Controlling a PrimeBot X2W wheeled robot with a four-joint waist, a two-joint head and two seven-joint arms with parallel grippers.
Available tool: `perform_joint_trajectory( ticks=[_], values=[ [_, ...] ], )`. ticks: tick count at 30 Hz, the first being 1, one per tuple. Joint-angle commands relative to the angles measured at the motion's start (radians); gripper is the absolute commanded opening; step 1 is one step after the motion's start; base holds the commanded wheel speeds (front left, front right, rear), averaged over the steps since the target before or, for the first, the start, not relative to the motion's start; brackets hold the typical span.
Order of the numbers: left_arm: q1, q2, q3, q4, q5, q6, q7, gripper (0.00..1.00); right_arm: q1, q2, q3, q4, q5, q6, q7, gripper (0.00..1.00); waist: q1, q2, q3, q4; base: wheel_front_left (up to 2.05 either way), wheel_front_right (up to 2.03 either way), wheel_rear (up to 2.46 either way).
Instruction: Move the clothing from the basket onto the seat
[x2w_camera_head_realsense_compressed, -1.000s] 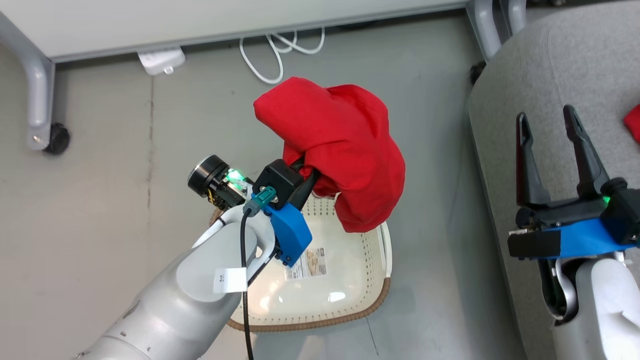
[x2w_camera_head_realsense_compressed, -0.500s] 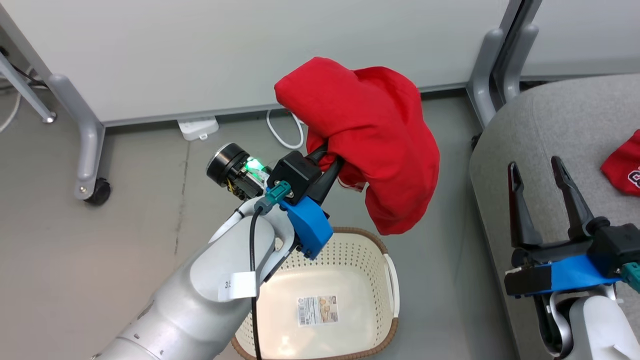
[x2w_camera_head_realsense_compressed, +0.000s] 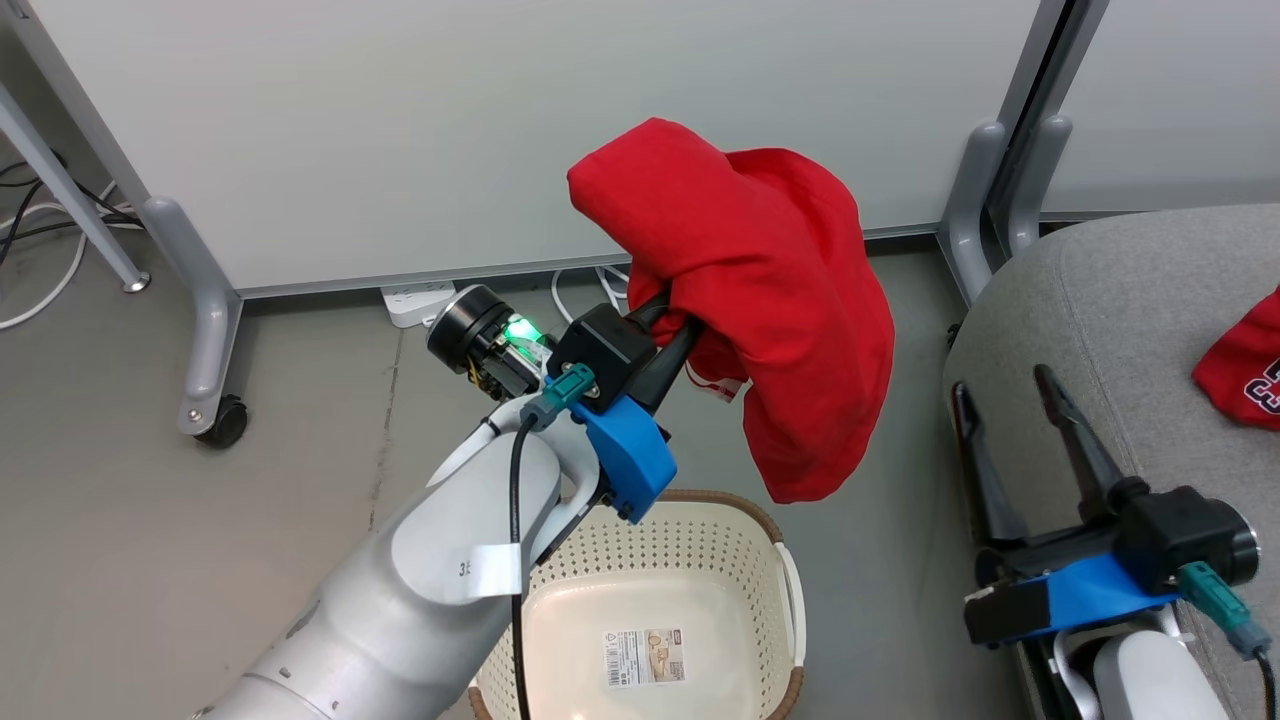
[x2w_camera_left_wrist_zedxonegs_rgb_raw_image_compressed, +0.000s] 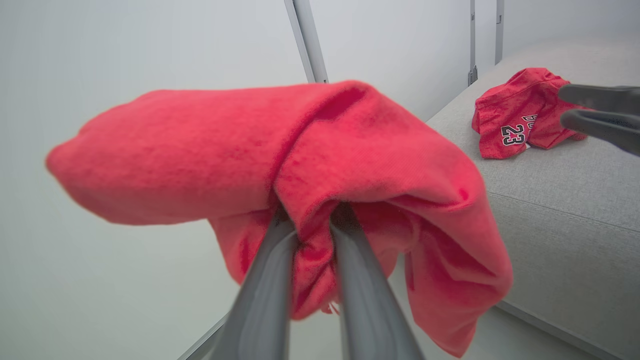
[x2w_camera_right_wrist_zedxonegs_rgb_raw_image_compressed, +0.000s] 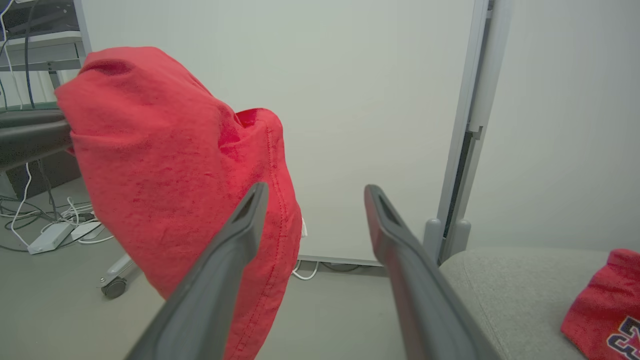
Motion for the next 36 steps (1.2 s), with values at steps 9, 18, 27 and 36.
perform_joint_trajectory(
  ticks=[9, 18, 27, 36],
  values=[
    [0.004, -0.011, 0.011, 0.008, 0.008, -0.007, -0.005, 0.0, -0.019, -0.03, 0.171, 0.041, -0.013, 0.0, -0.003, 1.0, 0.0002, -0.0001, 0.009, 0.005, 0.0, 0.0, 0.0],
    [-0.017, -0.021, 0.004, 0.009, 0.01, -0.009, -0.005, 0.0, -0.099, -0.04, 0.275, 0.118, -0.061, 0.0, -0.003, 1.0, 0.0002, -0.0001, 0.031, 0.015, 0.0, 0.0, 0.0],
    [-0.039, -0.031, -0.01, 0.007, 0.009, -0.01, -0.005, 0.0, -0.207, -0.02, 0.282, 0.202, -0.147, 0.0, -0.003, 1.0, 0.0002, -0.0001, 0.064, 0.033, 0.0, 0.0, 0.0],
    [-0.056, -0.038, -0.029, 0.0, -0.002, -0.007, -0.005, 0.0, -0.295, 0.011, 0.271, 0.276, -0.204, 0.0, -0.003, 1.0, 0.0002, -0.0001, 0.088, 0.045, 0.0, 0.0, 0.0]
  ],
)
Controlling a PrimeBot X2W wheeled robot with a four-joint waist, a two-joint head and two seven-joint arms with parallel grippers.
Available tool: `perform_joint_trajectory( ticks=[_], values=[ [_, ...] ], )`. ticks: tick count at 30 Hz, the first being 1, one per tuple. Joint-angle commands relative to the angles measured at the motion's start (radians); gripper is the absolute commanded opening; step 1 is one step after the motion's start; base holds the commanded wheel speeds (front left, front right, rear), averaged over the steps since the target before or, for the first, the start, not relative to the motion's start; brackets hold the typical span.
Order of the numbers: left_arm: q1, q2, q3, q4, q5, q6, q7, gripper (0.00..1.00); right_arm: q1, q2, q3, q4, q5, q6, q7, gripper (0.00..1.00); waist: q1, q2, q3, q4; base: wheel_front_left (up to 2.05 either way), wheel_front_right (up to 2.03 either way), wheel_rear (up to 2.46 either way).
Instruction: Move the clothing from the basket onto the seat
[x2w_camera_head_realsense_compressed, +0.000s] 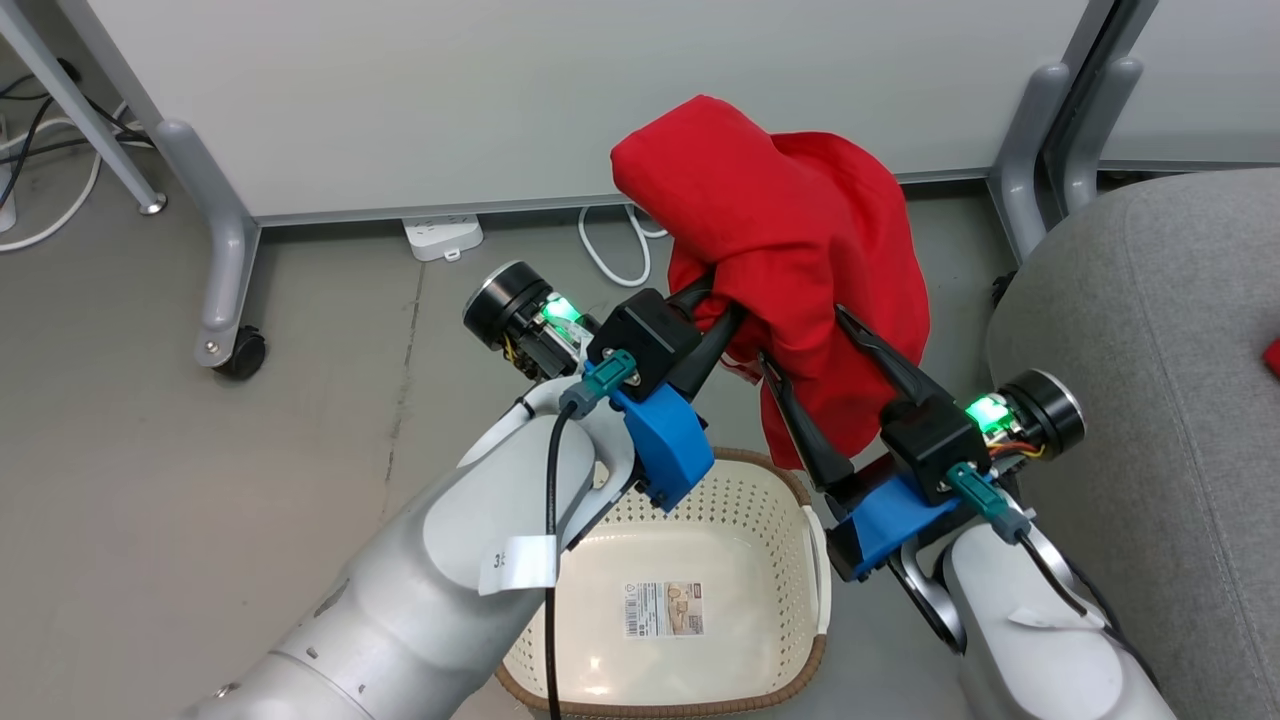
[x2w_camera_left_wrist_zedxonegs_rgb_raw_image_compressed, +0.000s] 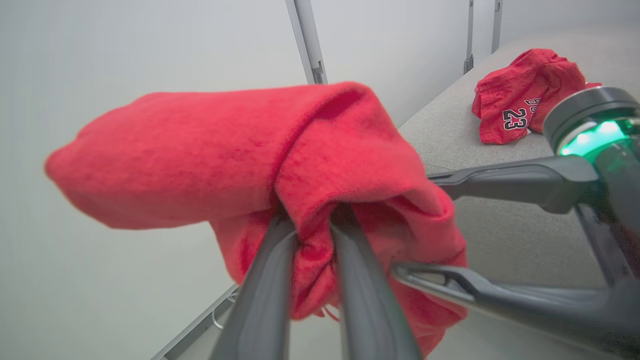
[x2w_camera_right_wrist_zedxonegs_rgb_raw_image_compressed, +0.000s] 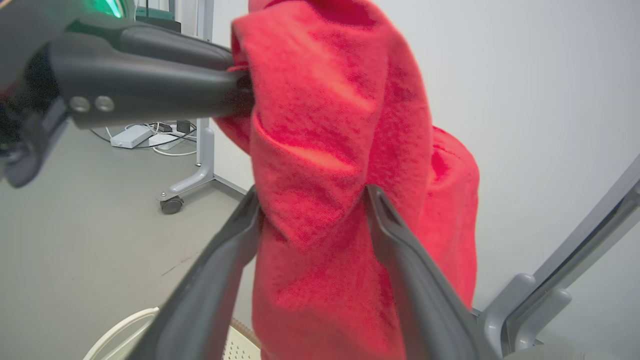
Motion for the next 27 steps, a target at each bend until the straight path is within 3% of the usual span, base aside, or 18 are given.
perform_joint_trajectory(
  ticks=[1, 13, 14, 15, 16, 27],
  values=[
    [-0.017, -0.003, -0.002, -0.006, -0.005, 0.0, -0.005, 0.0, -0.024, 0.006, 0.001, 0.008, -0.007, 0.0, -0.003, 1.0, 0.0, -0.0001, 0.005, 0.002, 0.0, 0.0, 0.0],
    [-0.038, -0.004, -0.039, -0.028, -0.035, -0.001, -0.005, 0.0, -0.116, 0.016, -0.015, 0.094, -0.035, 0.0, -0.003, 1.0, 0.0, -0.0001, 0.033, 0.011, 0.0, 0.0, 0.0],
    [-0.039, -0.004, -0.042, -0.027, -0.037, -0.001, -0.005, 0.0, -0.118, 0.016, -0.015, 0.101, -0.029, 0.0, -0.003, 0.72, 0.0, -0.0001, 0.033, 0.011, 0.0, 0.0, 0.0],
    [-0.04, -0.004, -0.044, -0.028, -0.04, -0.001, -0.005, 0.0, -0.12, 0.016, -0.013, 0.106, -0.022, 0.0, -0.003, 0.25, 0.0, -0.0001, 0.033, 0.011, 0.0, 0.0, 0.0],
    [-0.041, -0.004, -0.046, -0.027, -0.043, 0.0, -0.005, 0.0, -0.123, 0.016, -0.011, 0.11, -0.018, 0.0, -0.003, 0.0, 0.0, -0.0001, 0.034, 0.01, 0.0, 0.0, 0.0],
    [-0.047, -0.004, -0.053, -0.025, -0.051, 0.005, -0.005, 0.0, -0.136, 0.016, -0.004, 0.125, 0.007, 0.0, -0.003, 0.0, 0.0, -0.0001, 0.039, 0.009, 0.0, 0.0, 0.0]
  ],
)
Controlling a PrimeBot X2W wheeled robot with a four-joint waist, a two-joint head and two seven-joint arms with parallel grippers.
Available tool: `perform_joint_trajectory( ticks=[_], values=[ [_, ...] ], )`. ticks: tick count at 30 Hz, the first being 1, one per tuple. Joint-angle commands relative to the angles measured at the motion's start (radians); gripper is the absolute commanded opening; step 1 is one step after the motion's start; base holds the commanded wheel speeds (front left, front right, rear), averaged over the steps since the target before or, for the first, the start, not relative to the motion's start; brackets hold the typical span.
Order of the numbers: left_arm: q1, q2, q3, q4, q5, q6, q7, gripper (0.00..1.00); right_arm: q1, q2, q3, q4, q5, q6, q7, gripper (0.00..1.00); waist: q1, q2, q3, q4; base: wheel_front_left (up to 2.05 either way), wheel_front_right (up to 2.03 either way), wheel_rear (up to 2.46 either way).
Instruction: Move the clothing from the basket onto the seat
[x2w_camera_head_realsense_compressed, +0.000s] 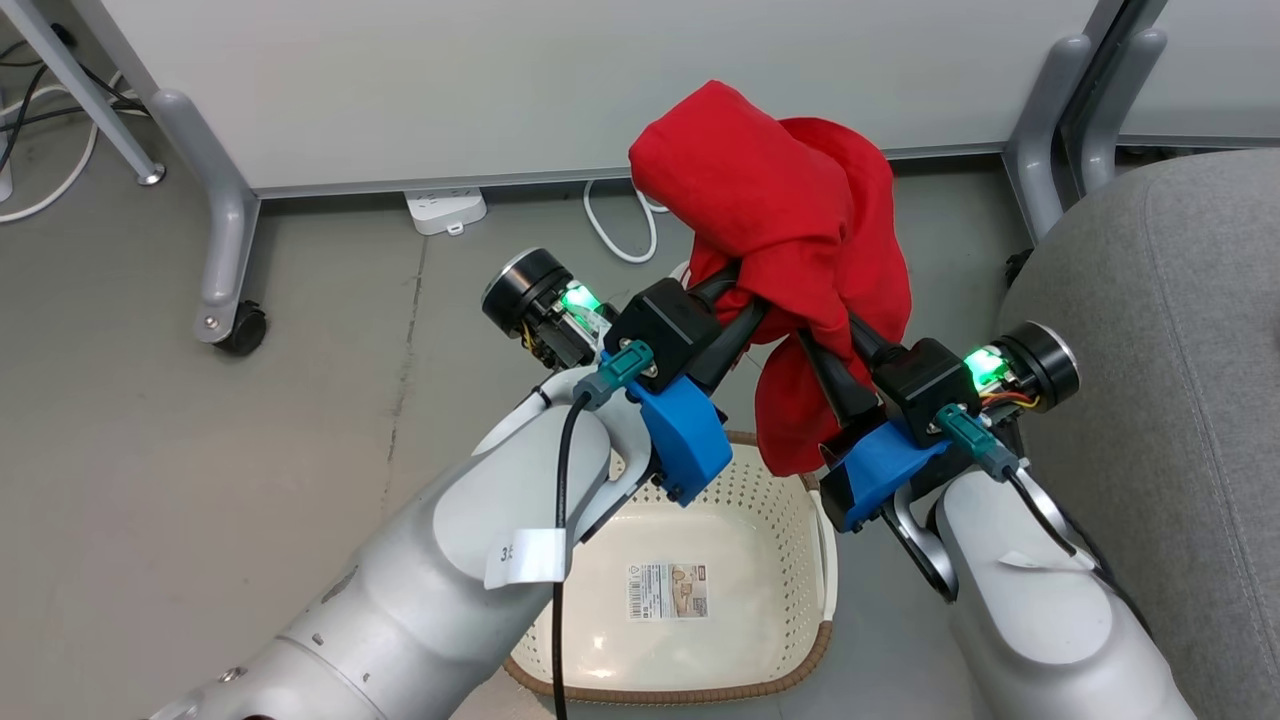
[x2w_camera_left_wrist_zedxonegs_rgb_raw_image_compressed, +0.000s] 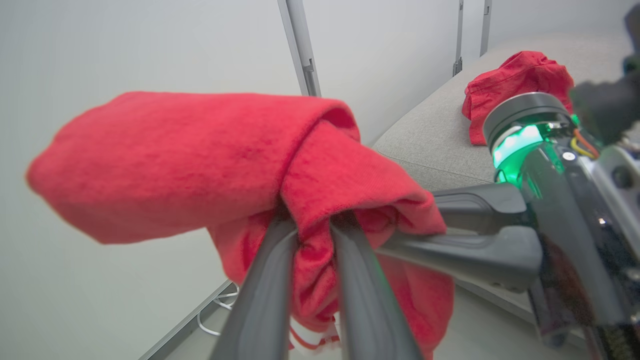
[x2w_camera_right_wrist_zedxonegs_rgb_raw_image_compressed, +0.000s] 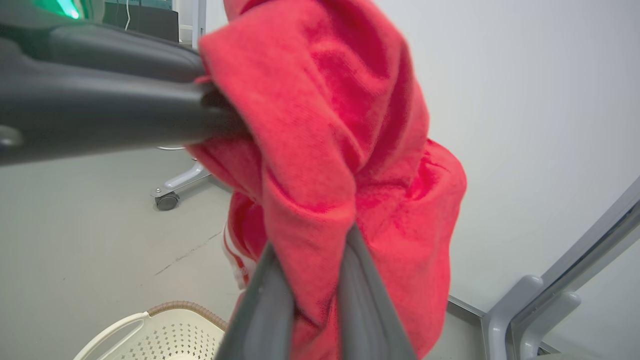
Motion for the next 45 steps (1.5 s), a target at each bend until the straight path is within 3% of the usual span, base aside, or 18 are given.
perform_joint_trajectory(
  ticks=[1, 9, 10, 11, 26, 35, 45],
  values=[
    [-0.016, -0.002, -0.002, -0.004, 0.0, 0.004, -0.005, 0.0, -0.013, 0.001, 0.001, 0.006, 0.01, 0.0, -0.003, 0.0, -0.0001, 0.0, 0.001, 0.0, 0.0, 0.0, 0.0],
    [-0.02, -0.002, -0.003, -0.002, 0.0, 0.007, -0.005, 0.0, -0.019, 0.001, 0.003, 0.011, 0.021, 0.0, -0.003, 0.0, -0.0001, 0.0, 0.004, -0.002, 0.0, 0.0, 0.0],
    [-0.02, -0.002, -0.001, -0.001, 0.0, 0.008, -0.005, 0.04, -0.02, 0.001, 0.003, 0.011, 0.021, 0.0, -0.003, 0.0, -0.0001, 0.0, 0.004, -0.002, 0.0, 0.0, 0.0],
    [-0.021, -0.002, 0.001, -0.003, 0.002, 0.014, -0.005, 1.0, -0.02, 0.001, 0.003, 0.01, 0.021, 0.0, -0.003, 0.0, -0.0001, 0.0, 0.005, -0.002, 0.0, 0.0, 0.0],
    [-0.005, -0.002, 0.012, -0.002, 0.02, 0.018, -0.005, 1.0, -0.022, 0.001, -0.018, -0.01, 0.046, 0.0, -0.003, 0.0, -0.0001, 0.0, 0.015, -0.015, 0.0, 0.0, 0.0],
    [0.011, 0.002, 0.034, 0.0, 0.047, 0.017, -0.005, 1.0, -0.028, 0.001, -0.092, -0.051, 0.064, 0.0, -0.004, 0.0, -0.0001, 0.0, 0.044, -0.074, 0.0, 0.0, 0.0],
    [0.035, 0.019, 0.057, -0.039, 0.089, 0.009, -0.005, 1.0, -0.002, 0.001, -0.205, -0.137, 0.061, 0.0, -0.004, 0.0, -0.0001, 0.0, 0.094, -0.19, 0.0, 0.0, 0.0]
  ],
)
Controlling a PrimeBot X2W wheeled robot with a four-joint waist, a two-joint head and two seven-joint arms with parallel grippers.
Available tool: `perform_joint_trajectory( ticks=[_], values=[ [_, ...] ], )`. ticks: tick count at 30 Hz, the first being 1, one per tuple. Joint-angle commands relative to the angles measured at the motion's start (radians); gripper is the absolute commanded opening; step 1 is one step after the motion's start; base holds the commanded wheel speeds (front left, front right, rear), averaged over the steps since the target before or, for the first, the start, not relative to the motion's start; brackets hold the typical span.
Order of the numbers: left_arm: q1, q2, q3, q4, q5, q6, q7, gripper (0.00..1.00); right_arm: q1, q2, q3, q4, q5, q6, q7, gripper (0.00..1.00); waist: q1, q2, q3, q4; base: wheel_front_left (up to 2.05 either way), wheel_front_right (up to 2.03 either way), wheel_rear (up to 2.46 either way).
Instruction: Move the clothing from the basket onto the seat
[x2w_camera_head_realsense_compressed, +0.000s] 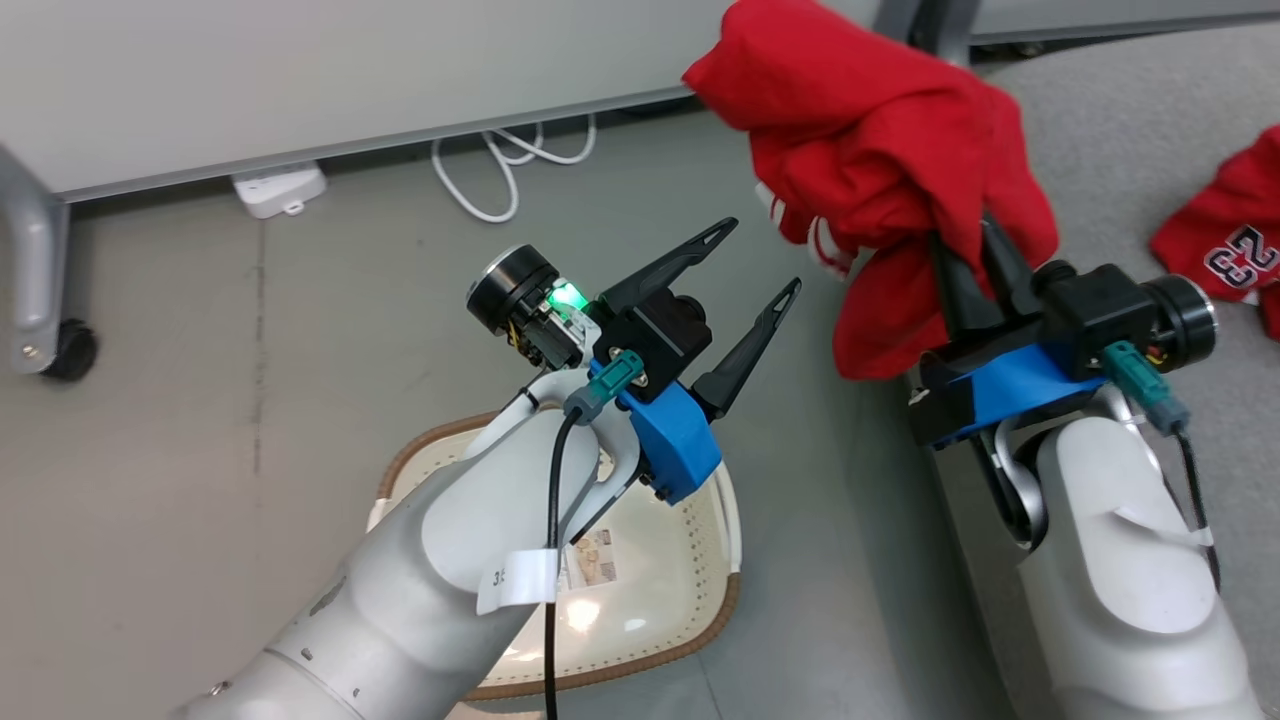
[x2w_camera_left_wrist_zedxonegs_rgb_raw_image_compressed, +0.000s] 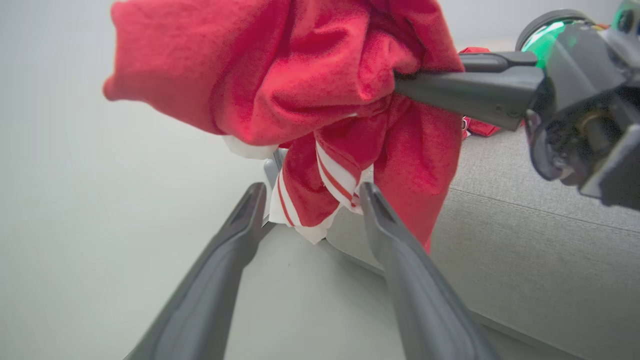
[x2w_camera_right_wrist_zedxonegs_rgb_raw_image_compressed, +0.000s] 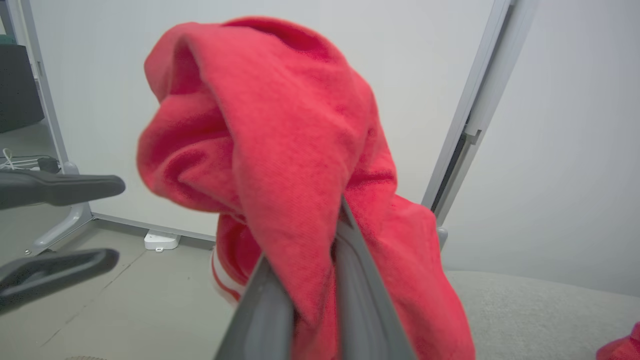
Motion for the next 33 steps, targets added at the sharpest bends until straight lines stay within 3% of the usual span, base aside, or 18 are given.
perform_joint_trajectory(
  ticks=[1, 17, 33],
  values=[
    [0.013, 0.008, 0.008, -0.007, 0.007, -0.006, -0.004, 1.0, 0.007, 0.0, -0.011, -0.016, 0.005, 0.0, -0.004, 0.0, 0.0, 0.0, 0.021, -0.038, 0.0, 0.0, 0.0],
    [0.076, 0.019, -0.018, -0.081, 0.06, -0.016, -0.004, 1.0, 0.105, 0.0, -0.176, -0.139, 0.02, 0.0, -0.004, 0.0, 0.0, 0.0, 0.054, -0.235, 0.0, 0.0, 0.0],
    [0.093, 0.021, -0.057, -0.105, 0.053, -0.015, -0.004, 1.0, 0.212, 0.0, -0.235, -0.166, 0.048, 0.0, -0.004, 0.0, 0.0, 0.0, 0.06, -0.298, 0.0, 0.0, 0.0]
  ],
)
